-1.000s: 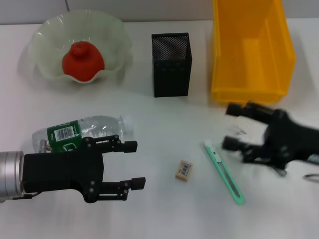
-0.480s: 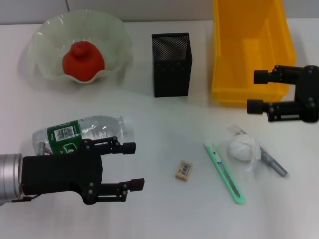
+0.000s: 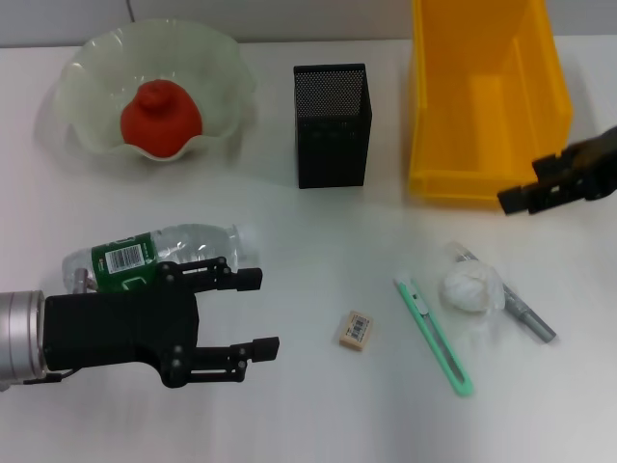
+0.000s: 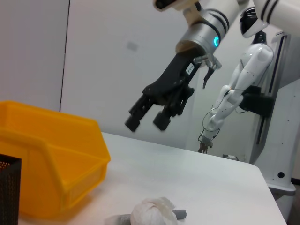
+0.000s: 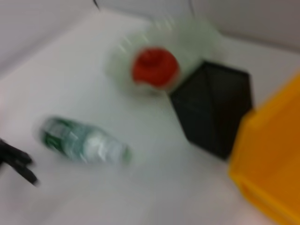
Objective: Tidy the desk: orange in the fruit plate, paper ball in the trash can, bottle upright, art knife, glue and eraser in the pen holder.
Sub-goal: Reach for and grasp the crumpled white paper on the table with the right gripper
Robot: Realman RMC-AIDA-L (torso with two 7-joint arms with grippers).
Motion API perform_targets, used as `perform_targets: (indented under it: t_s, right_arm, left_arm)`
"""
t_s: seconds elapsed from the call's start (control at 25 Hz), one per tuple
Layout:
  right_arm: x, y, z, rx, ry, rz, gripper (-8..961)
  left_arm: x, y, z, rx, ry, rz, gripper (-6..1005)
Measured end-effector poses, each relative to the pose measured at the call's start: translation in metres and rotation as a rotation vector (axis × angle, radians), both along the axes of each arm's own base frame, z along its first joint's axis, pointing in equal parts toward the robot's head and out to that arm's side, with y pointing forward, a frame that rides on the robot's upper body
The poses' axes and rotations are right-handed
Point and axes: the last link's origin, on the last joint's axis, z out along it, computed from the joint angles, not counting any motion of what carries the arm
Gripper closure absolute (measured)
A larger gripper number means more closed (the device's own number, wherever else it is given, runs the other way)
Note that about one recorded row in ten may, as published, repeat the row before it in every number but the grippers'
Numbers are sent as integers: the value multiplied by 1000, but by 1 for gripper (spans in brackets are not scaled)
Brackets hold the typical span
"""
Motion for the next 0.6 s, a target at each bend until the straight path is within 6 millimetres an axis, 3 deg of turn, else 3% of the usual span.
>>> perform_targets:
  t_s: [0.28,0.6]
  right_arm:
    - [-21,16,-33,-148,-214,-98,104]
    - [-20,24,-65,-233,-307,-139,106]
  left_arm:
    - [-1,0,-1,2,1,6,226]
    - [0,0,-2,0,-2,8,226]
